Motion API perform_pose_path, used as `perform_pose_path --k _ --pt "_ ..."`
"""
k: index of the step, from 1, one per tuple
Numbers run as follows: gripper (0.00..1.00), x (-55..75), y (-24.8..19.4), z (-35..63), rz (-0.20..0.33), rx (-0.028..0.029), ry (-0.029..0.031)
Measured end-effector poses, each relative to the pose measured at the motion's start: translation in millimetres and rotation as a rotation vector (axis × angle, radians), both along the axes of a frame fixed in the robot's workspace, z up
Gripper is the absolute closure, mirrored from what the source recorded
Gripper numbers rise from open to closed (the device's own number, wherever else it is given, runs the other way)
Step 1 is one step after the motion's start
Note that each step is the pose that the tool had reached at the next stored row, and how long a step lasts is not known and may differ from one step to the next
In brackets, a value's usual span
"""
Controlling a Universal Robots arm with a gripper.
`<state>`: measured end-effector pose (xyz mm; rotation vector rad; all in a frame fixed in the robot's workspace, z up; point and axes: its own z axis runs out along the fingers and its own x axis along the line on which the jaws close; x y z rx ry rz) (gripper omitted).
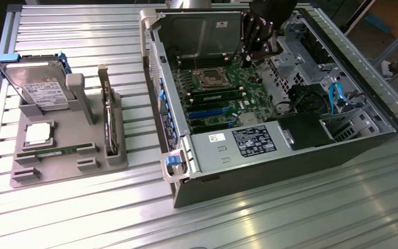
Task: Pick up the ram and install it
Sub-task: 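Press down the ram until it locks into place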
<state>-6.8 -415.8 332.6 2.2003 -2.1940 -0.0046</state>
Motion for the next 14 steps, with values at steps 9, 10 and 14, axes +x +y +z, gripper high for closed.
perform_pose_path --k 9,10,14 --pt "0.89 3.0 0.0 -0.2 0.000 0.0000 -0.0014" --pt "0.89 5.5 0.0 -0.3 0.000 0.0000 -0.0013" --pt "0.89 12.9 0.0 -0.3 0.000 0.0001 -0.0014"
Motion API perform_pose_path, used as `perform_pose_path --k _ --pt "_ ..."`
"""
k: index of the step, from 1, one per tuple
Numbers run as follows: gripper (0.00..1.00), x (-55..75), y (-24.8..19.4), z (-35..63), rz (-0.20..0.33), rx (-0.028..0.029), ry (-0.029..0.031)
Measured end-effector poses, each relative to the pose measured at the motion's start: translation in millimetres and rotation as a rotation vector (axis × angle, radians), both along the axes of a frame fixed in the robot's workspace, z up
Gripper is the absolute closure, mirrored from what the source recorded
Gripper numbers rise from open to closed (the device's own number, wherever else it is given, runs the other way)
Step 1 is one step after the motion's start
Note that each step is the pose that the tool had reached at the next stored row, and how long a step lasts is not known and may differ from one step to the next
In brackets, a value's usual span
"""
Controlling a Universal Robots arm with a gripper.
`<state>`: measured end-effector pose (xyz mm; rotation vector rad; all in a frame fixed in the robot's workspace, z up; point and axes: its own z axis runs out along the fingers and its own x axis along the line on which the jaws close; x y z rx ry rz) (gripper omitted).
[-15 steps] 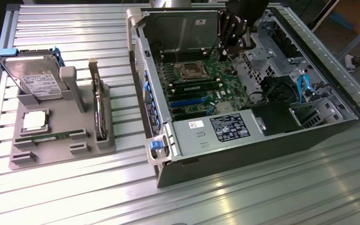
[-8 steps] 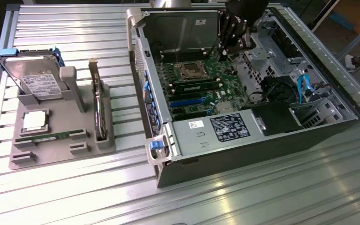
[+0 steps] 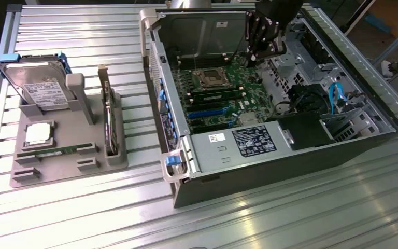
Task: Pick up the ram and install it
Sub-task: 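Press down the ram until it locks into place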
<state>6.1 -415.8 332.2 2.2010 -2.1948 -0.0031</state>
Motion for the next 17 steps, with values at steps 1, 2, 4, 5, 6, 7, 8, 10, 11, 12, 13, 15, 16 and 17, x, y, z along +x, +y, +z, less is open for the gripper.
perform_pose_path --k 1,2,4,5,6,7,8,10,11,12,13,15,16,17 --pt "0.89 3.0 0.0 0.0 0.000 0.0000 0.0000" --pt "0.89 4.8 0.0 0.0 0.000 -0.0001 0.0001" --pt "0.89 8.4 0.0 0.0 0.000 0.0000 0.0000" --pt "0.89 9.7 0.0 0.0 0.000 0.0000 0.0000" --pt "0.89 11.4 0.0 0.1 0.000 -0.0001 0.0001" --pt "0.89 13.2 0.0 0.0 0.000 0.0000 0.0000" --pt "0.89 15.1 0.0 0.0 0.000 0.0000 0.0001" --pt "0.89 18.4 0.0 0.0 0.000 0.0000 0.0001" --pt "0.89 19.8 0.0 0.0 0.000 0.0000 0.0000" --pt "0.89 21.3 0.0 0.0 0.000 -0.0001 0.0001" --pt "0.89 22.3 0.0 0.0 0.000 0.0000 0.0001" --pt "0.89 22.9 0.0 0.0 0.000 -0.0001 0.0001" --pt "0.89 22.9 0.0 0.0 0.000 0.0000 0.0000" --pt "0.89 22.9 0.0 0.0 0.000 -0.0001 0.0000"
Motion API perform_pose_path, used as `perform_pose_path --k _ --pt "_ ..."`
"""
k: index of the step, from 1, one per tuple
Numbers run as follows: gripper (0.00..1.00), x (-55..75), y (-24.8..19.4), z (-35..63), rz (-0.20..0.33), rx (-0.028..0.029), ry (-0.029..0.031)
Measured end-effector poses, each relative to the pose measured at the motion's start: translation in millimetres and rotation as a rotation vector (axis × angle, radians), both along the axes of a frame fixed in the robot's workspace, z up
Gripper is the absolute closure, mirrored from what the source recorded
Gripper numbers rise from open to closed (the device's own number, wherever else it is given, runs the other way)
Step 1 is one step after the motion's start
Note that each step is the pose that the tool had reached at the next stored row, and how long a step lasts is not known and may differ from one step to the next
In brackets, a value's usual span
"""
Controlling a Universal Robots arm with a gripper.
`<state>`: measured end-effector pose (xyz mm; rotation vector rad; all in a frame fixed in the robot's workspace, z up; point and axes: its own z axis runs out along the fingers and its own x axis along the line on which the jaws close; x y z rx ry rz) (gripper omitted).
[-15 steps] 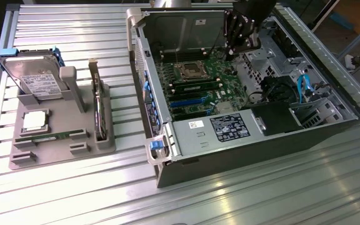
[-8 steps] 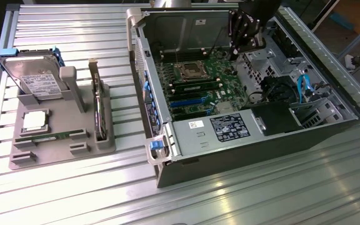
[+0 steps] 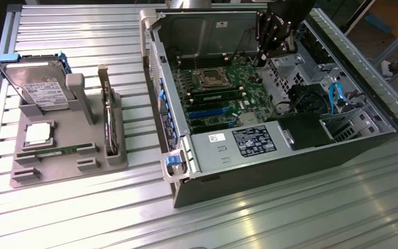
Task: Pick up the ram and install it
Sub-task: 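Press down the ram until it locks into place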
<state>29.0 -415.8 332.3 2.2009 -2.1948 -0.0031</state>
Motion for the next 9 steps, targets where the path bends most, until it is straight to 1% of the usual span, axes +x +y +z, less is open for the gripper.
perform_pose_path --k 9 --pt "0.89 0.0 0.0 -5.7 0.000 0.0007 0.0000"
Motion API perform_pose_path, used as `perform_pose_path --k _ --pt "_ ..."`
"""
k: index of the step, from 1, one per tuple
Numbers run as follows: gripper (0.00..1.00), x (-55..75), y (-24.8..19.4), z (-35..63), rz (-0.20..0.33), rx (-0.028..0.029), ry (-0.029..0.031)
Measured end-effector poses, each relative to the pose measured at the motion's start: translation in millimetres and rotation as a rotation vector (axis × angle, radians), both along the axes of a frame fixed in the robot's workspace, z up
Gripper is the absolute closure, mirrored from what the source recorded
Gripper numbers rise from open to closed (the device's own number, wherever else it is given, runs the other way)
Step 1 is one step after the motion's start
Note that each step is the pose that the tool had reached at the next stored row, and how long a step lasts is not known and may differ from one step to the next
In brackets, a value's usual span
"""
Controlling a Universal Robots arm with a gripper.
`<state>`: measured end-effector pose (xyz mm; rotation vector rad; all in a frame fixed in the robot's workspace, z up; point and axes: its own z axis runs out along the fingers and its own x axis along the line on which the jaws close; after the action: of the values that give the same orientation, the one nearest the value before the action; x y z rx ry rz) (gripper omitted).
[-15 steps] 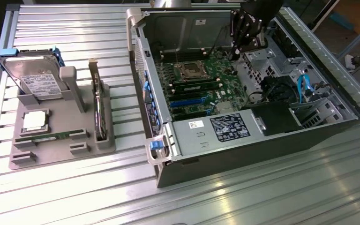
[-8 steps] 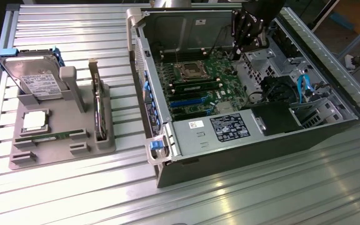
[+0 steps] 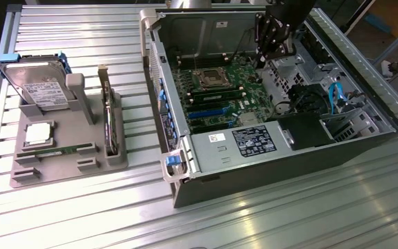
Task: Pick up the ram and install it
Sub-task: 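Press down the ram until it locks into place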
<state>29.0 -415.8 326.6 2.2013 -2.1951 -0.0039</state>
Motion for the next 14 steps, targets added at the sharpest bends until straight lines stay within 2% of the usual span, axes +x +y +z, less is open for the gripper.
perform_pose_path --k 10,14 --pt "0.89 0.0 0.0 -12.2 0.000 -0.0001 -0.0001" --pt "0.89 0.0 0.0 -21.5 0.000 -0.0001 -0.0005"
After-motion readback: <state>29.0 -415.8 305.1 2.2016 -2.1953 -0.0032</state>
